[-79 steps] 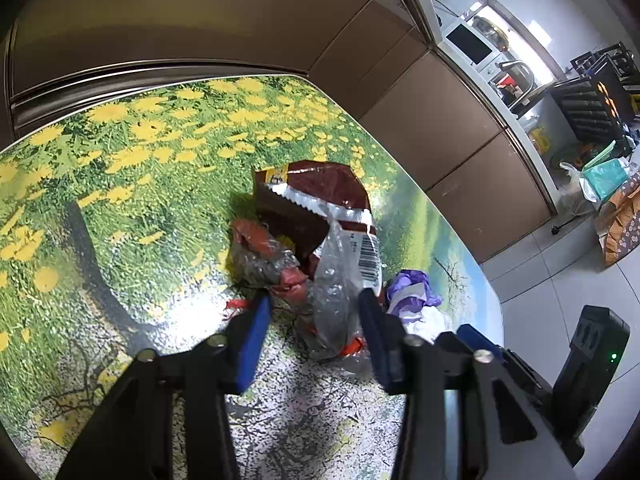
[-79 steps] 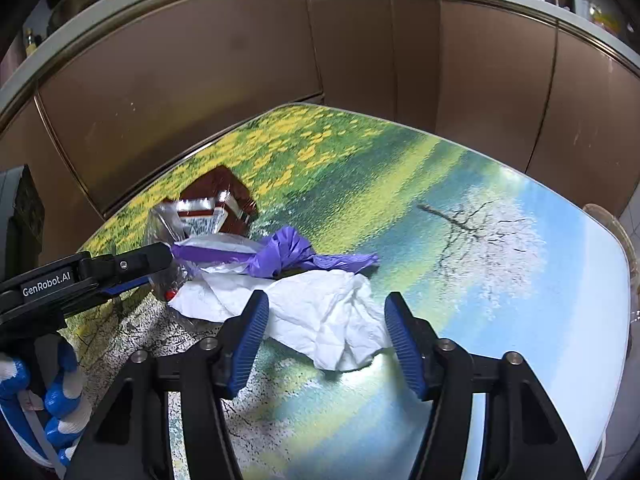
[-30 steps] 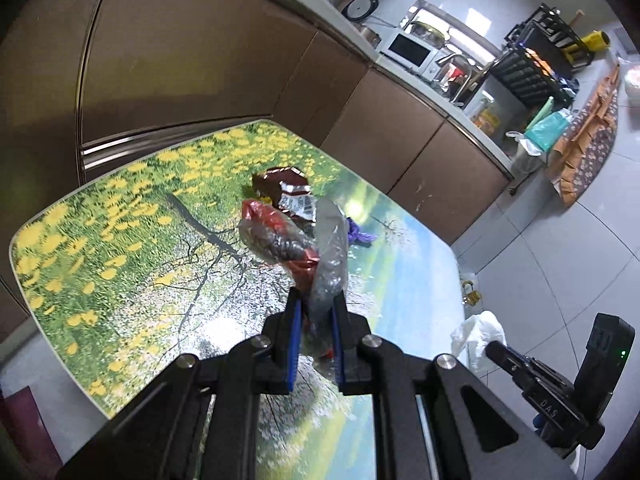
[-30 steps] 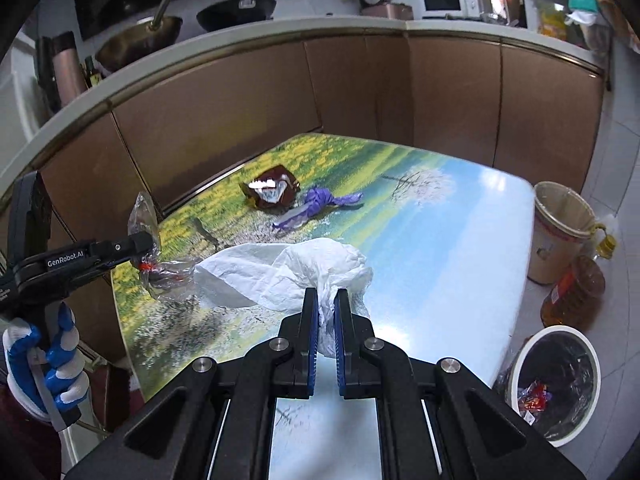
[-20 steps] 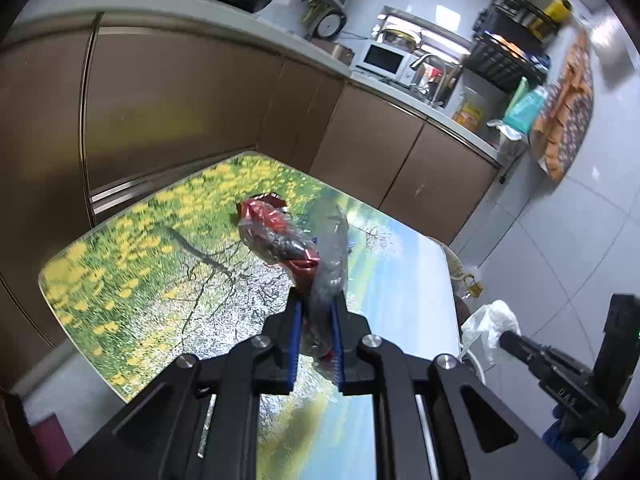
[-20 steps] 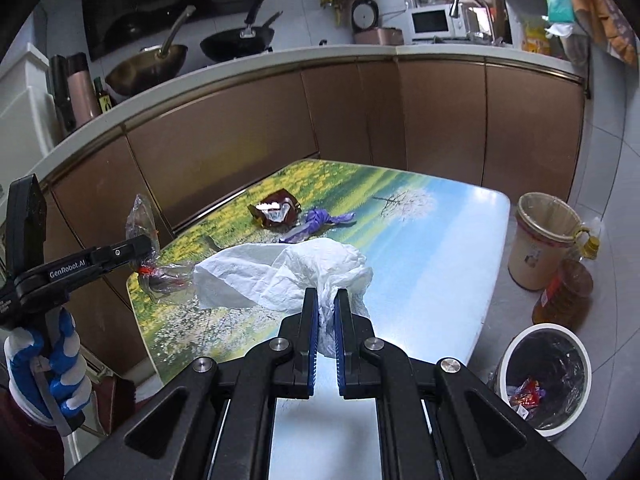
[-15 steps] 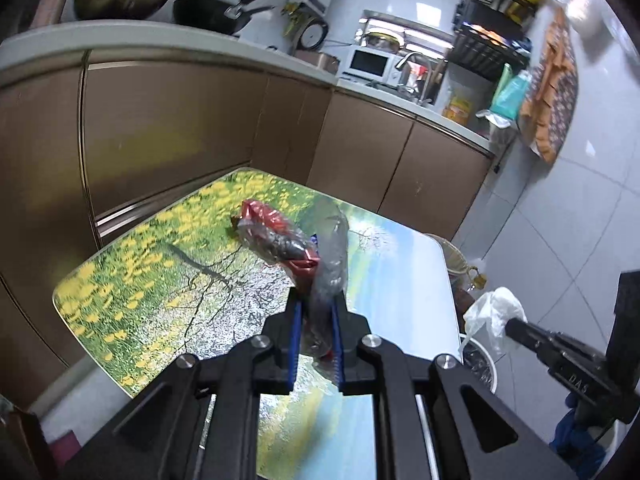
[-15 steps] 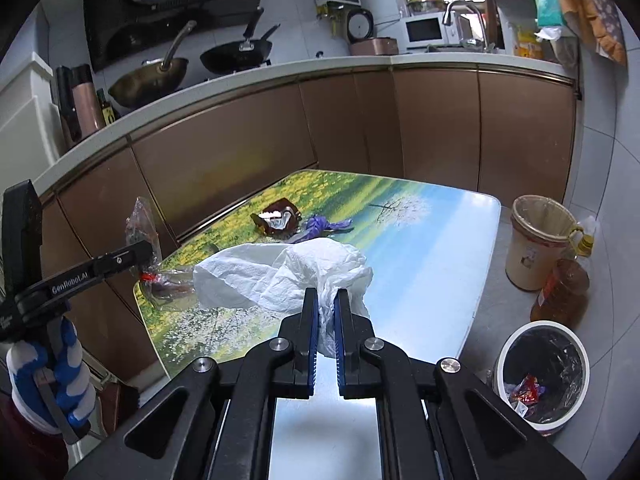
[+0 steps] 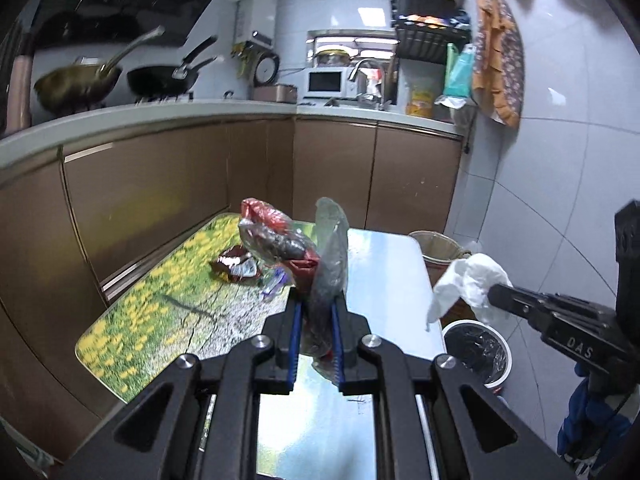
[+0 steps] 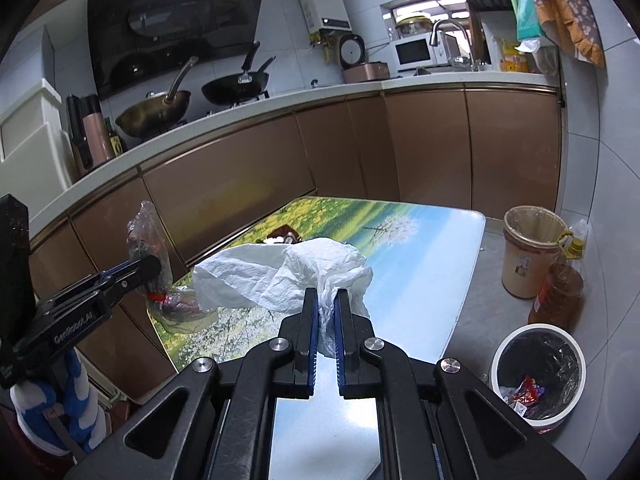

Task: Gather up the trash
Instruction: 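Carry the clear plastic and white plastic sheet over the white bin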

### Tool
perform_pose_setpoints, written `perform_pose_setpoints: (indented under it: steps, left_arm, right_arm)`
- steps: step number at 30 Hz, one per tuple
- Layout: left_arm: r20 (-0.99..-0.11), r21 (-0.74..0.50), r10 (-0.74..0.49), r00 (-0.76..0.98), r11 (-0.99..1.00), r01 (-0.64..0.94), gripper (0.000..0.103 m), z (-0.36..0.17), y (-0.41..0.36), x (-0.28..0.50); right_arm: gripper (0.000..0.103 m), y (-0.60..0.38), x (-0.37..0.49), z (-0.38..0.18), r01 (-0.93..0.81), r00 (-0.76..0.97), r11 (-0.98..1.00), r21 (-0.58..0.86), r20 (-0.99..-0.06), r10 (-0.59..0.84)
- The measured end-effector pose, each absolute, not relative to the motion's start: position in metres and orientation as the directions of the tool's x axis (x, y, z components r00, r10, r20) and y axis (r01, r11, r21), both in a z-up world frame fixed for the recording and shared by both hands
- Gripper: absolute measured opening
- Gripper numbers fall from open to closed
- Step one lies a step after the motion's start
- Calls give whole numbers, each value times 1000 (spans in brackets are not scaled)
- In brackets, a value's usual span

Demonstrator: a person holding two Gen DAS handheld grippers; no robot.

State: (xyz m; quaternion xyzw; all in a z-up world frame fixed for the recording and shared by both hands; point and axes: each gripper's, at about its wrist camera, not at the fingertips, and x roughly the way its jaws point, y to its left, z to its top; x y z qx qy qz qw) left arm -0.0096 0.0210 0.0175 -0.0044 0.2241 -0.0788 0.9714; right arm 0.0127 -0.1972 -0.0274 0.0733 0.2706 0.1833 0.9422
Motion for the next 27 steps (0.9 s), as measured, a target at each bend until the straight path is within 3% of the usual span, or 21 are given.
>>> perform_pose_setpoints:
  steps: [10, 27]
  left_arm:
    - [-402, 26, -180, 898, 978, 208, 12, 32, -19, -17]
    - [-451, 66, -190, 872, 967, 245, 12, 15, -48, 1]
  right_arm:
    - [7, -231, -3, -15, -261, 833, 932, 253, -429, 350]
    - [7, -274, 1, -28, -183, 851, 934, 305, -426, 306]
